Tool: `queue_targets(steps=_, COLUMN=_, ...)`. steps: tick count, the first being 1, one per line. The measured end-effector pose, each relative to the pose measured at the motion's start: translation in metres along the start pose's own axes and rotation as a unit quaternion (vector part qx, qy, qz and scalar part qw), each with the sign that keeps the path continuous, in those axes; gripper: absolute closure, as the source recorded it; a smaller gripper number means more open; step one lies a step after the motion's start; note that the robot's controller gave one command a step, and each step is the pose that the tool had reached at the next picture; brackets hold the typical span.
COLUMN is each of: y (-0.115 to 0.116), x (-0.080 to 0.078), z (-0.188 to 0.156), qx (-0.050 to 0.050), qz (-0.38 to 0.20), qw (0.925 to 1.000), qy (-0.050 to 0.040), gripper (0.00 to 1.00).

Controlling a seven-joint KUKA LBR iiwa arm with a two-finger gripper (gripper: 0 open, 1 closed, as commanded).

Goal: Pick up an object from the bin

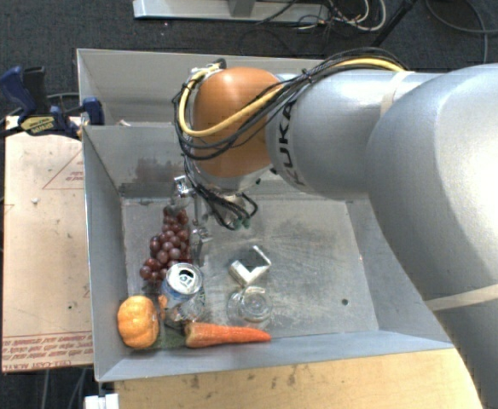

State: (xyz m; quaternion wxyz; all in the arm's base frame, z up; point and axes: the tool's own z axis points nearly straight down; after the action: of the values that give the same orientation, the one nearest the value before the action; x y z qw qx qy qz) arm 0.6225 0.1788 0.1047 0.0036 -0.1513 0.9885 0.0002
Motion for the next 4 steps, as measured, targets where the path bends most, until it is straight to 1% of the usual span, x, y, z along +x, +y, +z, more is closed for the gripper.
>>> queue_targets(steps=1, y=0.006, x=-0.002, z=0.028, qx=-0.001, qz=-0.152, qw=0.9884, qy=-0.0034, gripper=0.00)
queue_targets(steps=2, y=0.011, x=-0.020, z=0.030, qx=-0.002, qz=-0.090, qw=0.9959, qy=-0.0006, gripper=0.00)
queue_targets(steps=3, y=0.007, x=-0.006, z=0.024, qx=-0.002, qz=-0.151, qw=0.9886, qy=-0.0036, gripper=0.00)
queue_targets(steps=4, y=0.012, x=-0.024, z=0.025, qx=-0.002, qz=-0.090, qw=0.9960, qy=-0.0028, gripper=1.00)
